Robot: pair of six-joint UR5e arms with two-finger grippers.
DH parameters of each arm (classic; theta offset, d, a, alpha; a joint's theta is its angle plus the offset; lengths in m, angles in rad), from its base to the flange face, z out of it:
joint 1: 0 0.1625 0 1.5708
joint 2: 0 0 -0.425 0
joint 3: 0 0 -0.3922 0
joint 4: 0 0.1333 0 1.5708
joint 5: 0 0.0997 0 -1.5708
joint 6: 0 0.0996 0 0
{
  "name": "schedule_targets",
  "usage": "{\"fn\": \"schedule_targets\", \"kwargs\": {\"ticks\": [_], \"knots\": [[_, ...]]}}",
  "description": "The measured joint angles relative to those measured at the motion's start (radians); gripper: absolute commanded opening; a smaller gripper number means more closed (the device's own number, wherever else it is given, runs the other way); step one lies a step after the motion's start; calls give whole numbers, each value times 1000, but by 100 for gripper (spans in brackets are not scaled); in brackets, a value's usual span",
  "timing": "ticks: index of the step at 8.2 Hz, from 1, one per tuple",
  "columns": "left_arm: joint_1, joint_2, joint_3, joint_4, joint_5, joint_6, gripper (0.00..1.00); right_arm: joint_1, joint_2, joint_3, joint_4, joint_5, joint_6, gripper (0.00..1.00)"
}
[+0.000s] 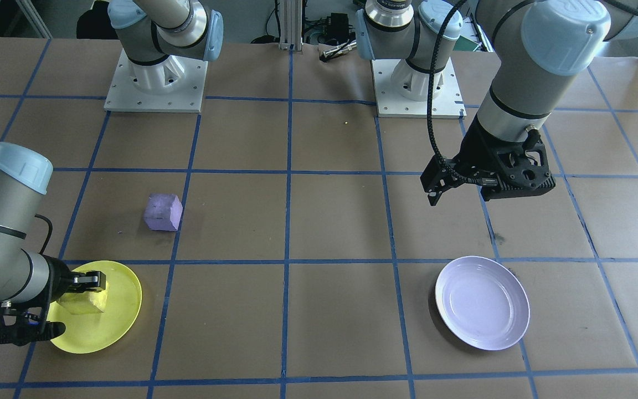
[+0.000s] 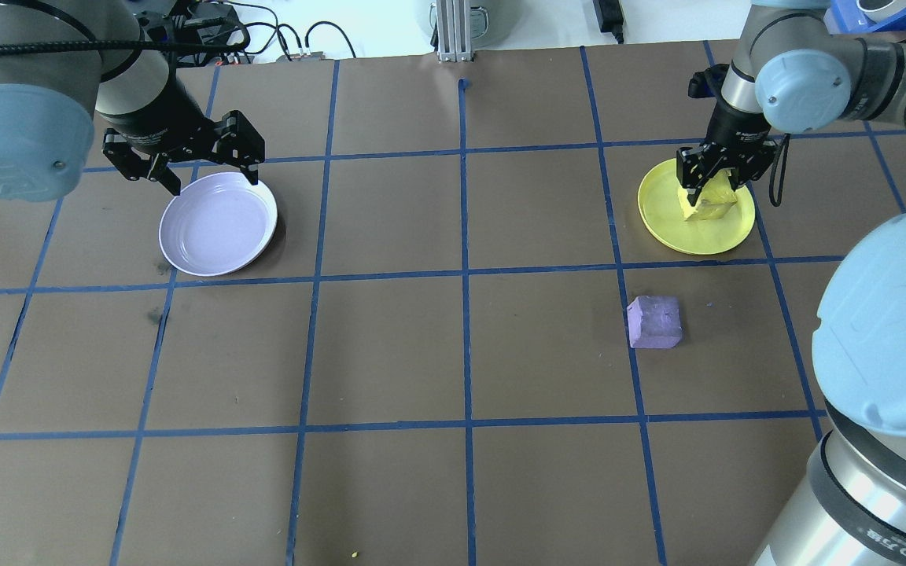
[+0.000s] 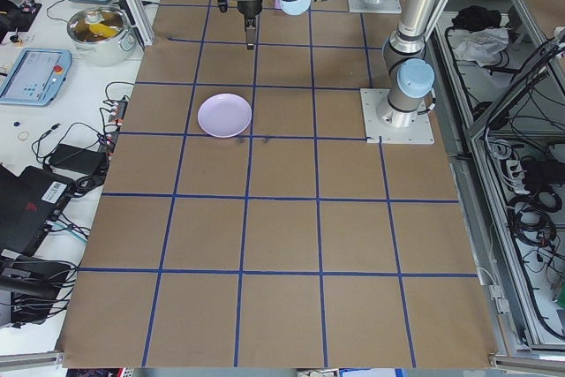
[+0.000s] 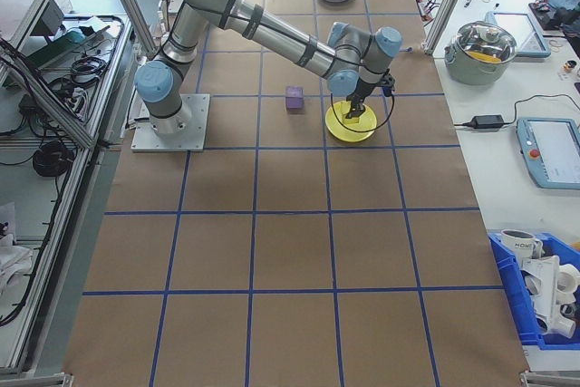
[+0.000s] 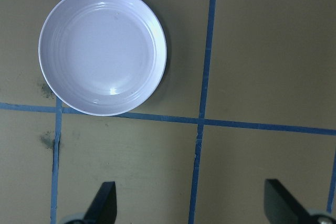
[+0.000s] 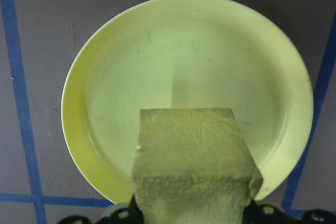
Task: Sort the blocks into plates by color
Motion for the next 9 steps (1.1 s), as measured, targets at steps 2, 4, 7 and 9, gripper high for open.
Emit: {"fn": "schedule_targets", "kwargs": {"ticks": [2, 4, 7, 9], "knots": [[0, -1, 0, 1, 0, 0, 100, 2, 17, -1, 8, 1, 2, 100], [0, -1, 0, 1, 0, 0, 100, 29, -41, 3, 74, 7, 6, 100], [0, -1, 0, 1, 0, 0, 100, 139, -167, 67, 206, 54, 124, 100], [0, -2, 0, 1, 0, 0, 100, 167, -229, 231, 116, 102, 175, 100]]}}
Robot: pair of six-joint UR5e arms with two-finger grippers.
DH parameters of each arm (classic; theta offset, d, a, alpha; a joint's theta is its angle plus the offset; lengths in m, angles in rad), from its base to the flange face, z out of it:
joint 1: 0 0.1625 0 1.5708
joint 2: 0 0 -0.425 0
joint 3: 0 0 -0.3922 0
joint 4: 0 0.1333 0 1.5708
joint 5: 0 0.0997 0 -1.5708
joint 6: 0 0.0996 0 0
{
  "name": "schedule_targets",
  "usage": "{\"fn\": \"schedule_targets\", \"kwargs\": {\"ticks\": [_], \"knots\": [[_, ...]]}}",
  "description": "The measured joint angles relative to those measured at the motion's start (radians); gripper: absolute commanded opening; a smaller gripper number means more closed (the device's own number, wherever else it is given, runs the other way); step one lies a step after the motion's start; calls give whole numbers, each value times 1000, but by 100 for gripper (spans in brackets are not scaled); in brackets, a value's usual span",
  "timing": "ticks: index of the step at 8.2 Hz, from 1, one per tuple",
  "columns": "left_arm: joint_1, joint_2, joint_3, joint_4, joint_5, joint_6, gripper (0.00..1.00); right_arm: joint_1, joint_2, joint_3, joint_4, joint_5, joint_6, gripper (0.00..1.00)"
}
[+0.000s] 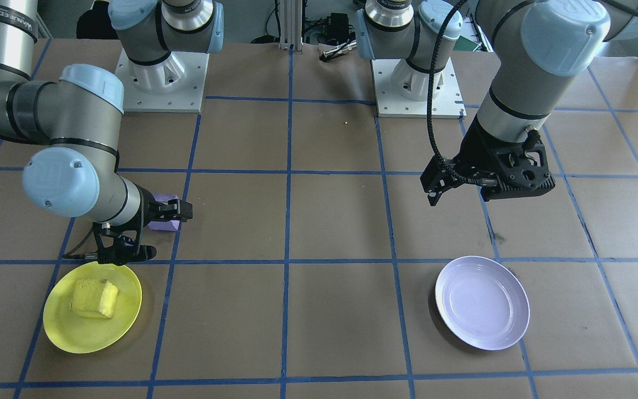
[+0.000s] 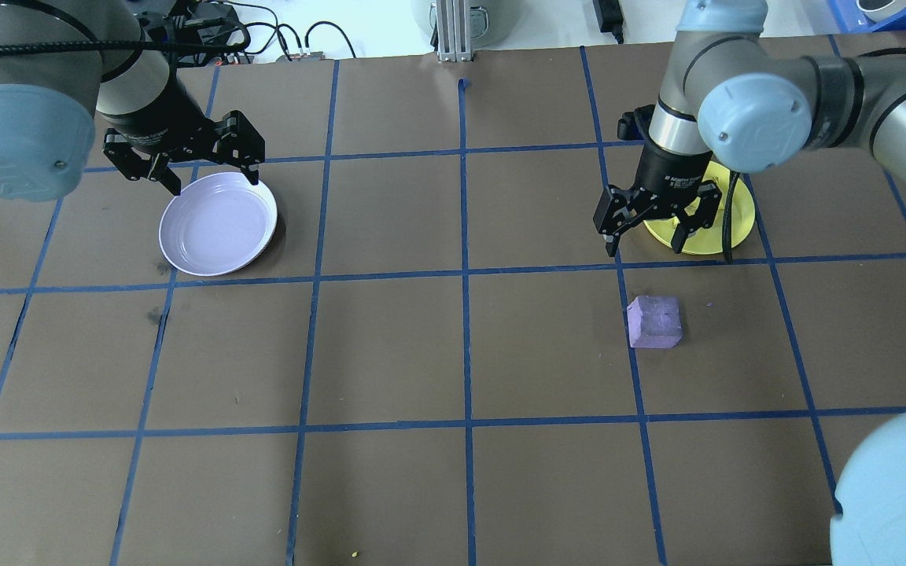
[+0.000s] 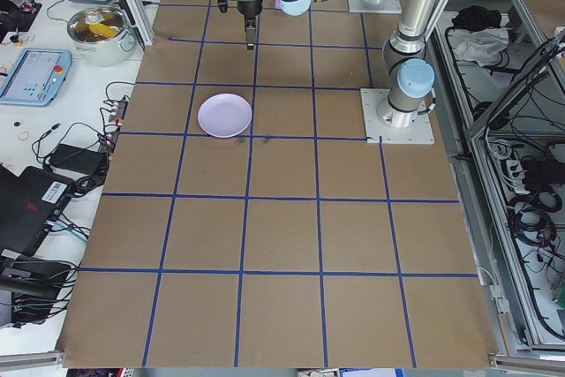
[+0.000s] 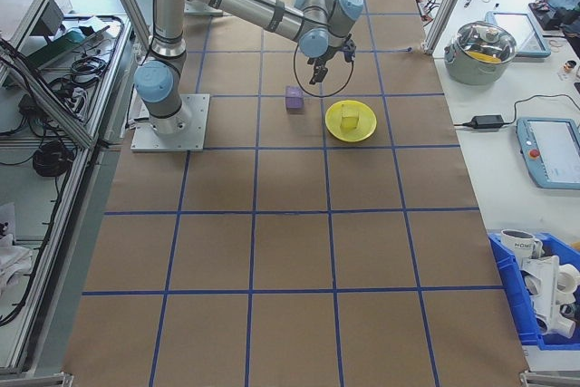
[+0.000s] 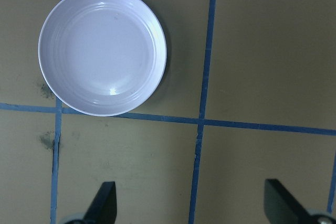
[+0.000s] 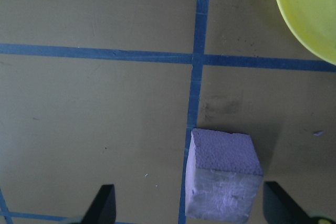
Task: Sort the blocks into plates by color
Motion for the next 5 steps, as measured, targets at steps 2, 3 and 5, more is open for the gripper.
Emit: {"fn": "schedule_targets", "kwargs": {"ticks": [2, 3, 5], "knots": [[0, 0, -1, 0, 0, 0, 100, 1, -24, 129, -118, -57, 28, 100], [0, -1, -1, 0, 0, 0, 100, 0, -28, 148, -143, -117, 31, 100], [0, -1, -1, 0, 0, 1, 100, -1, -32, 158, -155, -185, 45, 100]]}}
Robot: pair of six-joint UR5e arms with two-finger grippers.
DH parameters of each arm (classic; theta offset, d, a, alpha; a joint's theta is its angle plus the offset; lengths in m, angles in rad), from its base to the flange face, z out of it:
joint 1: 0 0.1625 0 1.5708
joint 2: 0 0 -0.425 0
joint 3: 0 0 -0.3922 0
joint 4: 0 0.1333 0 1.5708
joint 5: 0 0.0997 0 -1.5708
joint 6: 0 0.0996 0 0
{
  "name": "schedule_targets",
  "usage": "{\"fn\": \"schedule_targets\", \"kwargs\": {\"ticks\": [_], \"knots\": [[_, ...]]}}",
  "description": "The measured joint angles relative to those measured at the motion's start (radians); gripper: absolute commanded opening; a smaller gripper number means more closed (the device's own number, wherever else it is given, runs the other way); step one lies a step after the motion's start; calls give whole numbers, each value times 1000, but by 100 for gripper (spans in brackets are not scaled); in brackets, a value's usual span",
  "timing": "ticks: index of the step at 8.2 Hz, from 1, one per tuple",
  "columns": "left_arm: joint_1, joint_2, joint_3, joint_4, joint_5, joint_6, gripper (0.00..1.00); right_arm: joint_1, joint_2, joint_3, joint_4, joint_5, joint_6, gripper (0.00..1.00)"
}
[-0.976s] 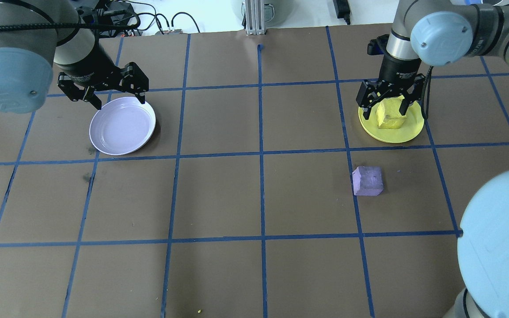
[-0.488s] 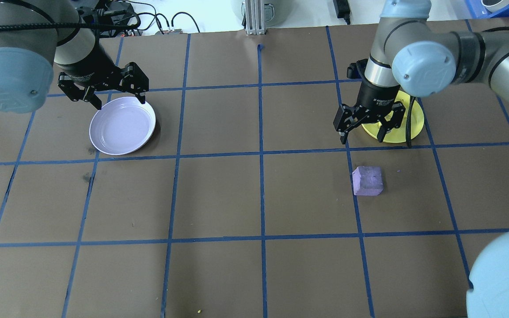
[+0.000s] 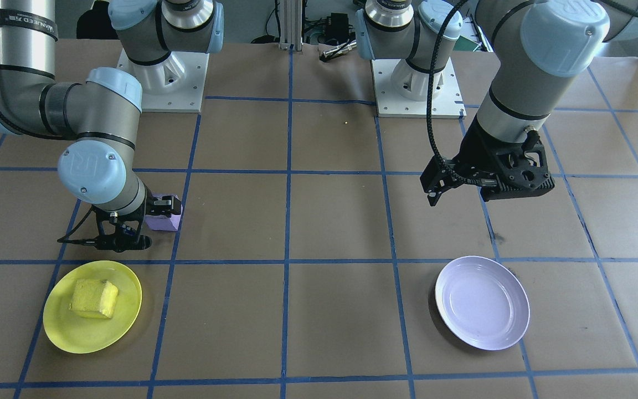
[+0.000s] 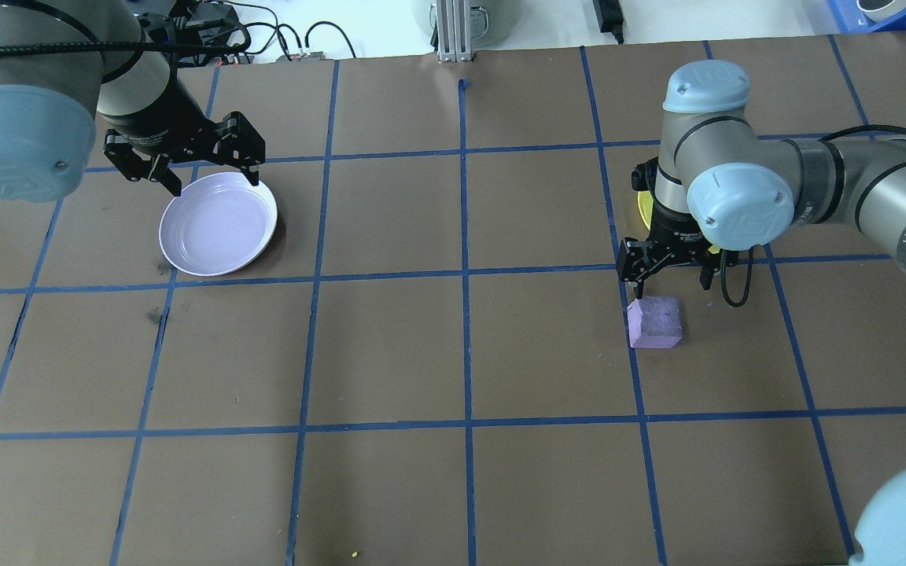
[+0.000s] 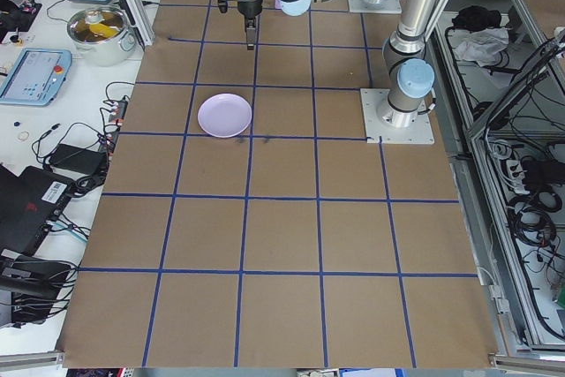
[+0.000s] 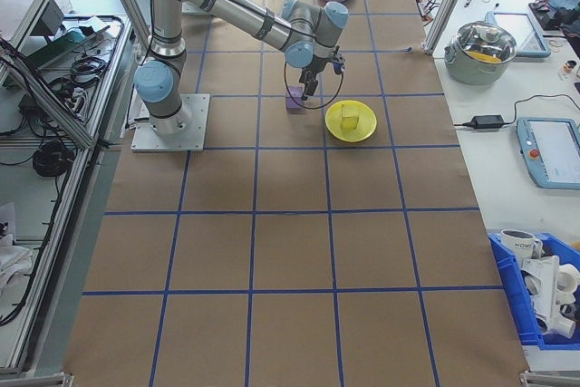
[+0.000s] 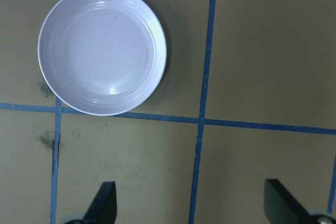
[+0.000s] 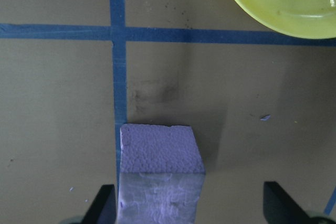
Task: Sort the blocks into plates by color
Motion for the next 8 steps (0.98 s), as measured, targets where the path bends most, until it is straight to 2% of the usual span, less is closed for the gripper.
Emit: {"fn": "schedule_targets", "kwargs": {"ticks": [3, 6, 7, 8], "knots": [[0, 0, 1, 0, 1, 4, 100, -2, -2, 15, 9, 91, 52, 100], [3, -1, 1, 0, 4, 6, 100, -11, 0, 46, 4, 106, 57, 100], [4, -1, 1, 0, 4, 6, 100, -16, 0, 57, 1, 109, 56, 63], [5, -2, 1, 0, 5, 4, 100, -18, 2, 65, -1, 115, 56, 46]]}}
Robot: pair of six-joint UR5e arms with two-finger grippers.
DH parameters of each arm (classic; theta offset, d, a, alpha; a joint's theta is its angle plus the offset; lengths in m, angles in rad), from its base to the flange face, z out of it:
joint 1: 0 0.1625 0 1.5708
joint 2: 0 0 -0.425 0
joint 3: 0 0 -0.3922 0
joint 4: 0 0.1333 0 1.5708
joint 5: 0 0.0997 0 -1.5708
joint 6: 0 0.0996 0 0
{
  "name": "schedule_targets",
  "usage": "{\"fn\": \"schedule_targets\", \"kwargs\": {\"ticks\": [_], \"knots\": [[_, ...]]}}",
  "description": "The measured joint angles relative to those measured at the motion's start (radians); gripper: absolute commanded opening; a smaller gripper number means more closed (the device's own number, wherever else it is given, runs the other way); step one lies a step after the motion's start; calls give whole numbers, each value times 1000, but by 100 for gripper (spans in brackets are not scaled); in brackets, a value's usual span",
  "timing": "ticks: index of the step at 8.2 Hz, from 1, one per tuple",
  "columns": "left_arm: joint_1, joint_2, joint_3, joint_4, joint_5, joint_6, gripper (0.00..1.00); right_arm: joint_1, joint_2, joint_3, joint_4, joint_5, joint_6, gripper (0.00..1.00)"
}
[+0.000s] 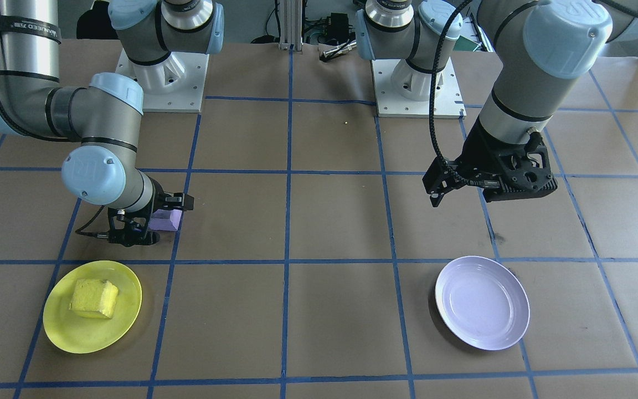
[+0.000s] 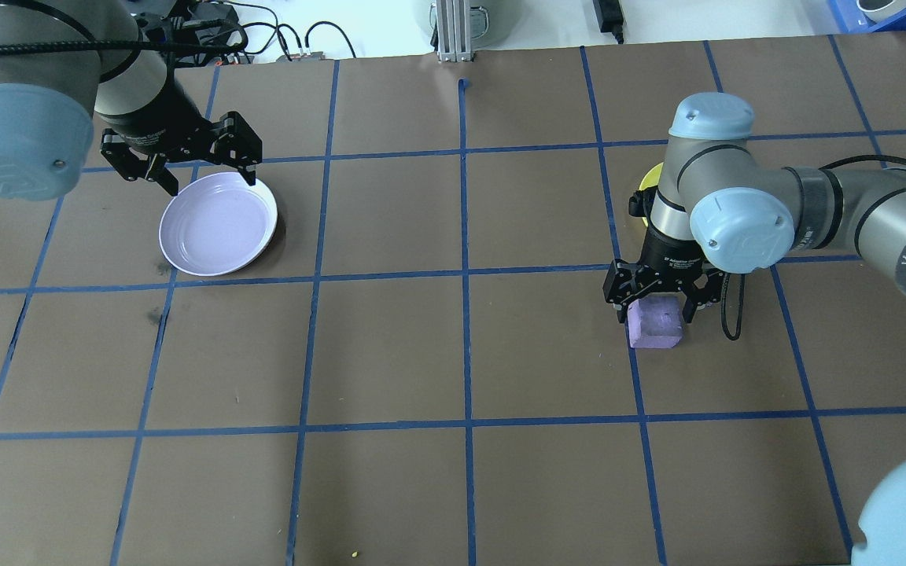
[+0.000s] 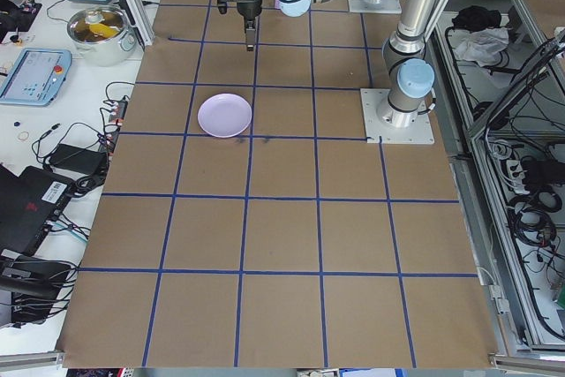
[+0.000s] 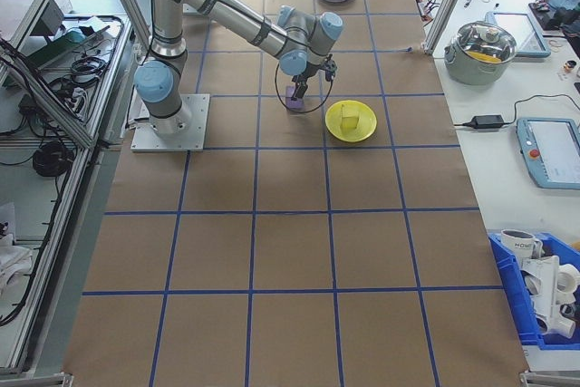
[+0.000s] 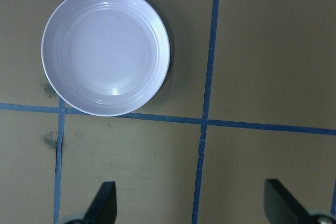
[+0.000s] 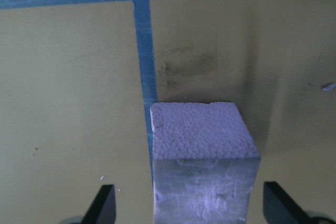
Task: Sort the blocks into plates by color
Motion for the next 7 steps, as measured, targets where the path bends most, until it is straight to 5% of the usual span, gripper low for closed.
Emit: {"fn": "schedule_targets", "kwargs": {"ticks": [1, 3, 5, 7], "knots": [[0, 0, 0, 0, -1, -5, 100, -1, 3, 10, -5, 14, 0, 30], [2, 0, 0, 0, 0, -6, 100, -2, 9, 19, -27, 22, -7, 14], [2, 0, 0, -1, 0, -6, 100, 4, 7, -6, -32, 5, -3, 12], [2, 1, 0, -1, 1, -5, 100, 71, 7, -124, 81, 33, 87, 10]]}}
